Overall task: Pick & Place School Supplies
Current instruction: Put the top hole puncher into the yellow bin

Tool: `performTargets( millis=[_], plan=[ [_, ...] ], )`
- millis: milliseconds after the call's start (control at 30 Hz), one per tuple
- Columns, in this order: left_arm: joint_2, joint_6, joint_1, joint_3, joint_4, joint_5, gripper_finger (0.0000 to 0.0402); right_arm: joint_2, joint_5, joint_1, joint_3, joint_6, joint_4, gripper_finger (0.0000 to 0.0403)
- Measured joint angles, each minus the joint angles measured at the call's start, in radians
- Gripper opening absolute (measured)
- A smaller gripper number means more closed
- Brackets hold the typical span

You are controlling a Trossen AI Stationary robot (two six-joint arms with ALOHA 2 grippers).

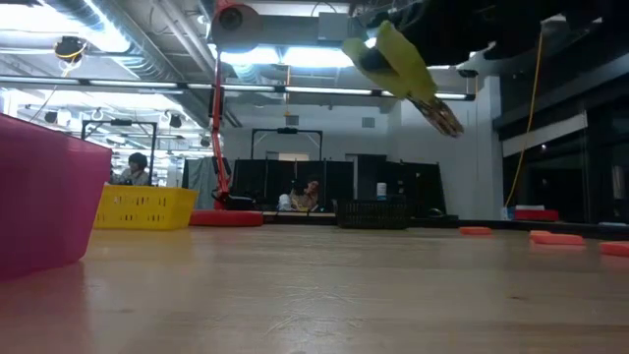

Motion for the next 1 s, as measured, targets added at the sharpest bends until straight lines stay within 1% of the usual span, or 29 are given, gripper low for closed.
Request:
performTargets(
  millis=[100,267,567,733,1000],
  plan=[
    [0.017,0.026,0.026,0.0,0.016,0.006,0.0171,0.0,-0.034,-0.022,0.011,-0.026,0.043,0.004],
    [0.038,0.113,0.057,0.0,0.111,0.013,0.0165,0.0,-0.111,-0.063,0.012,-0.066,0.118,0.004],
    [0.039,0.136,0.114,0.0,0.156,0.005,0.0168,0.0,-0.138,-0.086,0.011,-0.102,0.153,0.004],
    [0.039,0.133,0.142,0.0,0.155,0.038,0.0166,-0.002,-0.139,-0.085,0.011,-0.103,0.163,0.004],
    [0.039,0.12,0.162,0.0,0.155,0.063,0.0167,-0.002,-0.162,-0.085,0.011,-0.103,0.176,0.004]
  ],
)
